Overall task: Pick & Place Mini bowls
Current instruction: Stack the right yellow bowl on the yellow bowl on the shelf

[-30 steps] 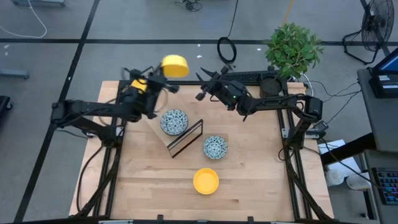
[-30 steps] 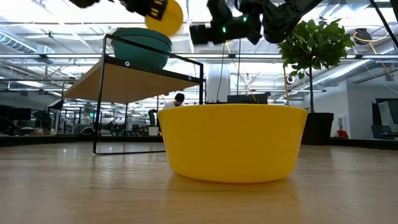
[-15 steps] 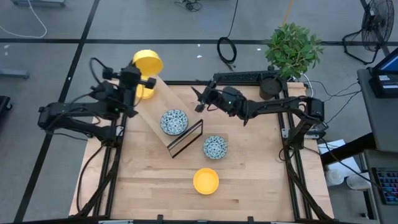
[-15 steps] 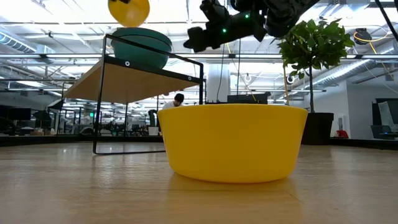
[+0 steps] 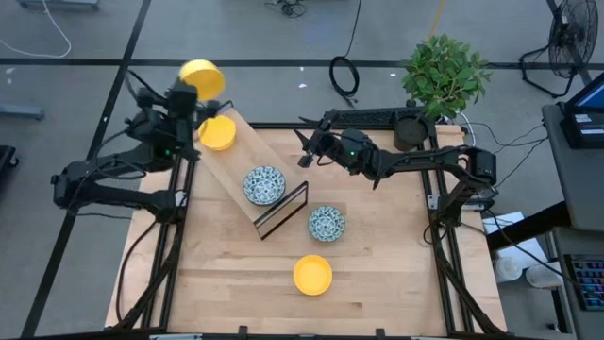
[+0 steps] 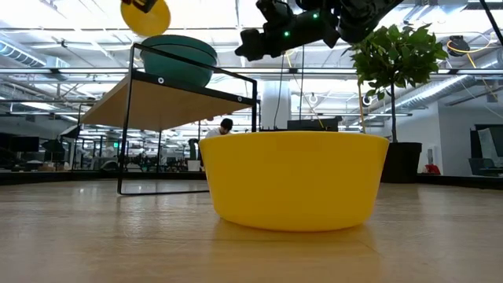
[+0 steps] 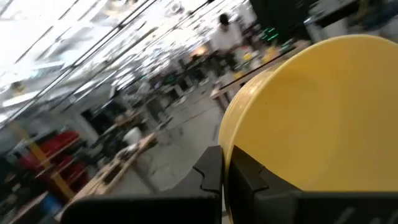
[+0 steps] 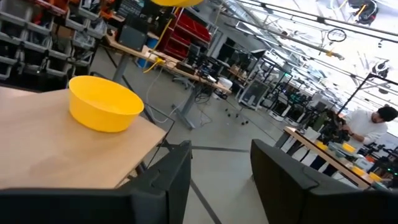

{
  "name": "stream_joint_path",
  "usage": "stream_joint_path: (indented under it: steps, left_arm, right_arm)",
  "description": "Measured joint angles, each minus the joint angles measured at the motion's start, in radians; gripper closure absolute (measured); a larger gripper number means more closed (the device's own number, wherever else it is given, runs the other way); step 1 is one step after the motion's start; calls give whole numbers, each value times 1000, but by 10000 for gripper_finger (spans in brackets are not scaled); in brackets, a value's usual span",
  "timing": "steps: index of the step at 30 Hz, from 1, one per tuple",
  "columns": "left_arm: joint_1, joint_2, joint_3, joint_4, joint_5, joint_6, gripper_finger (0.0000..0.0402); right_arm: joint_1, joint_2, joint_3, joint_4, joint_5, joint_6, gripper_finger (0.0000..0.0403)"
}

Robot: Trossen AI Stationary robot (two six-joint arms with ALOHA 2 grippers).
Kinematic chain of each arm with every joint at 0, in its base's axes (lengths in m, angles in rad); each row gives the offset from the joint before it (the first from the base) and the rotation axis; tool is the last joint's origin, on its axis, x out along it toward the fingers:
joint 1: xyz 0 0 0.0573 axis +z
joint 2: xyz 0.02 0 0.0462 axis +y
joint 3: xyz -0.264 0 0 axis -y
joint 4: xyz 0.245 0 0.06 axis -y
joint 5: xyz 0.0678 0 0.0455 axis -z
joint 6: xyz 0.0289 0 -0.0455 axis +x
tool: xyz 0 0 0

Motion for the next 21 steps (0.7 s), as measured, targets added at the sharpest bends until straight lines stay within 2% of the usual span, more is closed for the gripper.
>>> stream_joint_path:
  steps: [4,7,13,17,21]
  left_arm:
    - [77,-55,0,-46,35,-45,399]
    - [101,-93,0,-212,152,-194,399]
    - [187,-124,21,-740,619,-783,399]
    - [312,-53,201,-1107,842,-1023,399]
    - [472,82,463,-1439,1070,-1117,399]
  right_arm:
    - [0,0,0,-11,-1,0,251]
    - [0,0,0,-6,-1,0,250]
    - [0,0,0,-10,0,0,254]
    - [0,0,0,-17,0,0,253]
    - [0,-1,0,-16,1,0,254]
